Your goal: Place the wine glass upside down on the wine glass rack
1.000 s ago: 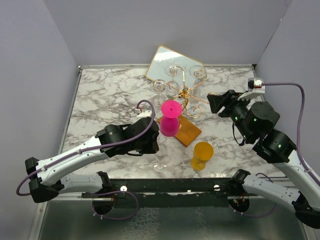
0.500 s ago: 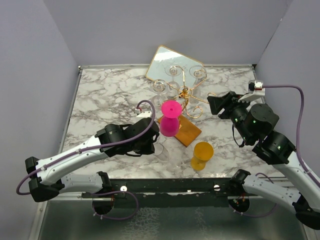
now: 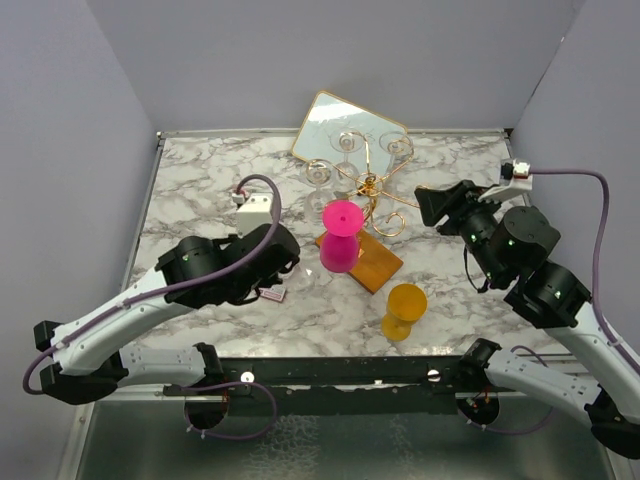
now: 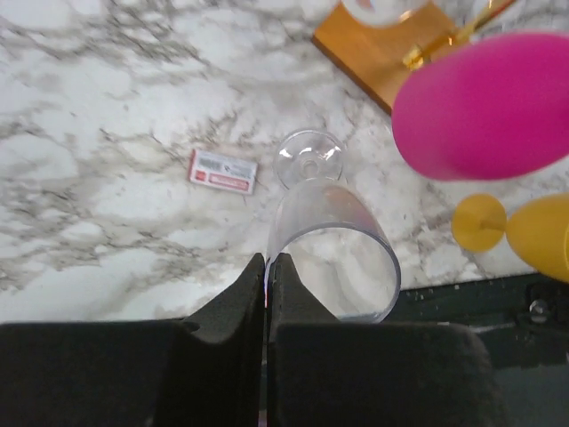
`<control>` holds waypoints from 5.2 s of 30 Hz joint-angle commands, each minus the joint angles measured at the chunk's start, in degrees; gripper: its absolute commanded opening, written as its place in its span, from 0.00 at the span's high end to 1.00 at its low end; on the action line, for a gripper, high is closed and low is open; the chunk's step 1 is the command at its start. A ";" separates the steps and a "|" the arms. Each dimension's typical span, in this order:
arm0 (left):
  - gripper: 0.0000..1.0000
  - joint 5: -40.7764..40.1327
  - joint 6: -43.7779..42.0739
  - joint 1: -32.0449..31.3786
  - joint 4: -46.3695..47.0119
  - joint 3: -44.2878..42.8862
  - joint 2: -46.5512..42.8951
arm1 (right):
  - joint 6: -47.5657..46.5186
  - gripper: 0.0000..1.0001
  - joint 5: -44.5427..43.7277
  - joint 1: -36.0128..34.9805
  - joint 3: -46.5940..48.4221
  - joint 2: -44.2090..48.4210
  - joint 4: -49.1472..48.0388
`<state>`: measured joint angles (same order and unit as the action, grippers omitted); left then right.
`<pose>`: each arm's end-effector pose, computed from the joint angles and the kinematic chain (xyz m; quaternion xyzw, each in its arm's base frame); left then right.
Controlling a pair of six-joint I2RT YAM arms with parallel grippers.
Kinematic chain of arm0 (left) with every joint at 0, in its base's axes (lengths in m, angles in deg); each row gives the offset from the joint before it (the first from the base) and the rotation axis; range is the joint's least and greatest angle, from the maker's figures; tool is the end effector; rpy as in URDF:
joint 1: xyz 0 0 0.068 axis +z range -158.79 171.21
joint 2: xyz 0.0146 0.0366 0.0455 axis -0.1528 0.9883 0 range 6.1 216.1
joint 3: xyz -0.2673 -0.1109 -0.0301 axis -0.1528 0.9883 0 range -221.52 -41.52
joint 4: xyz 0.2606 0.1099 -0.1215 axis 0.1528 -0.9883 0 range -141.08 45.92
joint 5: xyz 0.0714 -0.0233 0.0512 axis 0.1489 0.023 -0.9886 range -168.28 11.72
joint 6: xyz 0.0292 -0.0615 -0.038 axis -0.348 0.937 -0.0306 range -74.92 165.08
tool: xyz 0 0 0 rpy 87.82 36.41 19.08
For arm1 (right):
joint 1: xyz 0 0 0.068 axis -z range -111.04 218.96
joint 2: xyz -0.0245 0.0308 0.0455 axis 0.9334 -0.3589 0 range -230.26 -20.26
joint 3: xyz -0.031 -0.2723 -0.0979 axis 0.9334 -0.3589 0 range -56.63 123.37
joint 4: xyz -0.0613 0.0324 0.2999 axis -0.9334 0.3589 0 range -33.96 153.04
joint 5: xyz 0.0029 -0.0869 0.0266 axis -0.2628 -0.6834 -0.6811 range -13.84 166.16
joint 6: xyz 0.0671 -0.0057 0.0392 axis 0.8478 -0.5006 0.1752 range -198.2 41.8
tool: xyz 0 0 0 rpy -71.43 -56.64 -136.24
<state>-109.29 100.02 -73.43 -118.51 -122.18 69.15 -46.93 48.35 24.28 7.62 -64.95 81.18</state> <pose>0.1277 -0.1892 0.4019 0.0020 0.9266 -0.1089 0.3598 0.1698 0.1243 0.4545 0.0763 0.7329 0.2610 0.6236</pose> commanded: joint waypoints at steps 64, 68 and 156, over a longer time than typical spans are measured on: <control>1.00 0.58 -24.56 -0.31 84.21 0.04 -6.01 | 47.27 0.39 3.30 -0.35 21.94 -20.67 -15.61; 1.00 0.80 -24.23 -0.31 84.15 0.24 -6.25 | 49.19 0.41 2.25 -0.36 21.49 -21.08 -17.60; 0.42 36.87 9.07 0.14 71.84 -13.46 18.62 | -54.09 0.99 23.42 -0.31 -7.22 15.48 -14.01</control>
<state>-74.97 106.53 -73.36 -44.25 -134.07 87.71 -100.57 69.26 24.28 1.04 -49.98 72.09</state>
